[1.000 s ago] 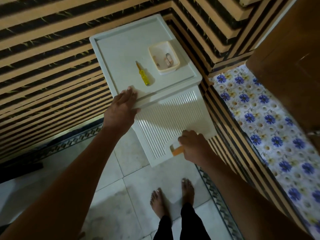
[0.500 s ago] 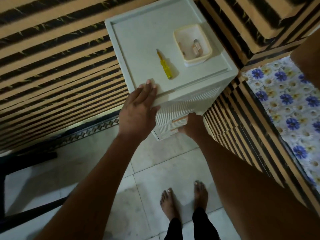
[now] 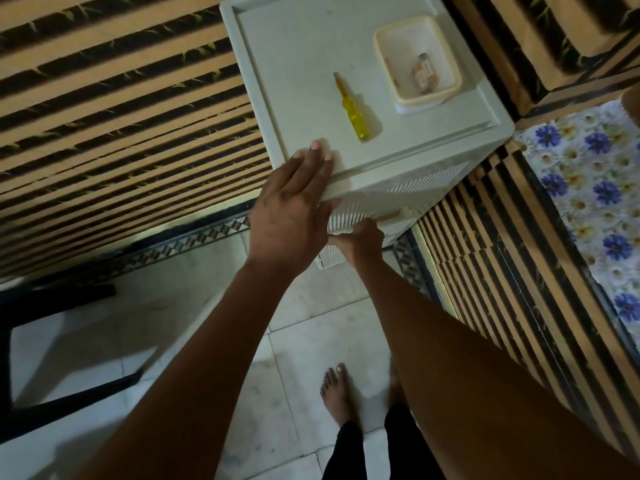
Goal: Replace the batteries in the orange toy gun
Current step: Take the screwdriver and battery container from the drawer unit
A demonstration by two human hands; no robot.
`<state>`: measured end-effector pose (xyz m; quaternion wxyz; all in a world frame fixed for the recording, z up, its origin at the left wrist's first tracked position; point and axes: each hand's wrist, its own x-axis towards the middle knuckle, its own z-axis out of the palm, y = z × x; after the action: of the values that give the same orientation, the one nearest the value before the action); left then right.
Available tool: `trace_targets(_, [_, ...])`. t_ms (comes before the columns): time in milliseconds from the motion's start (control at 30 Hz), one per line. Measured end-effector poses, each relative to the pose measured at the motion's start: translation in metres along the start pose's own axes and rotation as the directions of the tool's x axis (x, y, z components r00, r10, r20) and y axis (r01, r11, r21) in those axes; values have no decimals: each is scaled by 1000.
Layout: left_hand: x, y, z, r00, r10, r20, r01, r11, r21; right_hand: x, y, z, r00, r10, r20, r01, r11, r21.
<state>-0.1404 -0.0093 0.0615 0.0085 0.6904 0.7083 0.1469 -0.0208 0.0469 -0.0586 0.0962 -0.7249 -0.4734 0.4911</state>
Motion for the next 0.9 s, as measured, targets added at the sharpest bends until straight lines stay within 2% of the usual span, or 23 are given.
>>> trace_targets(67, [0,1,1,1000,-7,5,7,1000,-19,-5,8,-10,998,-62,14,62,998,-21])
trace_targets(133, [0,3,-1,999,-23,26,24,999,-45,-13,14,-26,996,-93,0,93,994,63])
trace_targets(300, [4,18,-16,989,-120,82,131,980,-150,-47,8,-85,970,-184,-162,214,958,193])
trace_targets(433, [25,36,-39,955,-236,178,271,940,-208,-70,-11,-138,887,-293,-356,362,921,143])
trace_targets(500, [40,44,-48,937,-288,196,333,907,-259,-74,-21,-157,847,-341,-408,420,900,119])
trace_targets(567, [55,50,-53,924,-329,196,377,871,-314,-74,-32,-172,817,-383,-432,470,876,112])
trace_targets(700, [88,64,-54,877,-429,216,479,820,-314,-62,-63,-195,772,-435,-464,533,841,97])
trace_targets(900, [130,69,-43,765,-598,238,643,692,-328,-20,-112,-213,822,-421,-384,487,869,89])
